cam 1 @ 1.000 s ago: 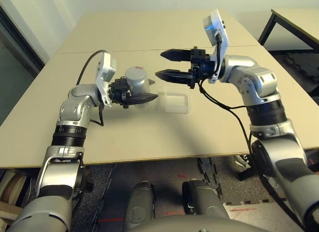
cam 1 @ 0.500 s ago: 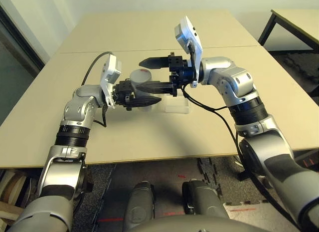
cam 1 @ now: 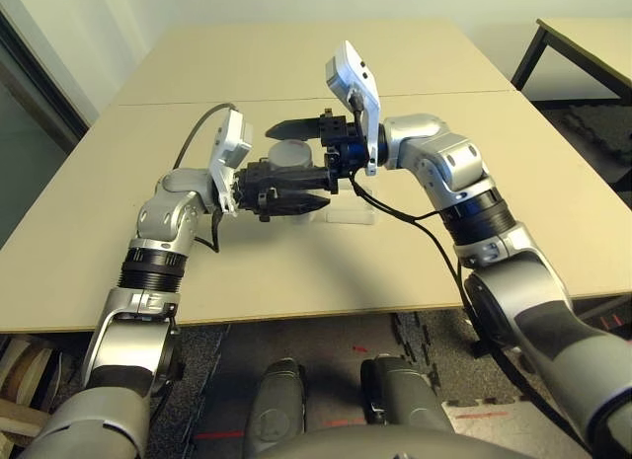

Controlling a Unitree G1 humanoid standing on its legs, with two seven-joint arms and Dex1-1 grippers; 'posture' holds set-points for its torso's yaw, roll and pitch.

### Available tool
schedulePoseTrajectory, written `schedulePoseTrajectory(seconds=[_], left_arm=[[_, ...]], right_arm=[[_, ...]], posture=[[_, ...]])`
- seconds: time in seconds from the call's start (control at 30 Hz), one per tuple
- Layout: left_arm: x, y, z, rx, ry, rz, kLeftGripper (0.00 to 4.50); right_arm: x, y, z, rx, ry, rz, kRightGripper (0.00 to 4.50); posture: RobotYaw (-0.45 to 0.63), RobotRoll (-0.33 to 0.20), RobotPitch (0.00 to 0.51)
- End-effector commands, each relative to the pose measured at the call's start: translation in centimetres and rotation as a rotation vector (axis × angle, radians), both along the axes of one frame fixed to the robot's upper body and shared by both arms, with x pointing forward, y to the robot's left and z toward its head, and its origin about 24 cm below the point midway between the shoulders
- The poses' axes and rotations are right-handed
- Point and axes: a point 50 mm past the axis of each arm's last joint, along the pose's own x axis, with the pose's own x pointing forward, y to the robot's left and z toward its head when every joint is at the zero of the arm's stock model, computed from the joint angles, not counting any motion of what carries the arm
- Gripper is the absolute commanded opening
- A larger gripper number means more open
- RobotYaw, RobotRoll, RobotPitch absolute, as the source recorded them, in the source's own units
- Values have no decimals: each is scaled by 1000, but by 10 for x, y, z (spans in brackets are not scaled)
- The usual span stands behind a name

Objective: Pour the medicine from the bottle into the box.

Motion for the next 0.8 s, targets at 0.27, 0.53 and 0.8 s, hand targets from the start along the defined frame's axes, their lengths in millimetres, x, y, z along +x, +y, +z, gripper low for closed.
schedulePoseTrajectory(seconds=[0.27, 0.53, 0.8], left_arm=[[-3, 5, -1, 11, 4, 6, 2604], [-2, 10, -1, 10, 7, 22, 2604], [-2, 11, -2, 7, 9, 33, 2604]], right_arm=[[6, -21, 5, 5, 13, -45, 4500], [7, -42, 7, 10, 26, -82, 4500], [6, -62, 8, 12, 37, -121, 4500]], posture=[[-81, 0, 53], [-86, 0, 52], [-87, 0, 49]])
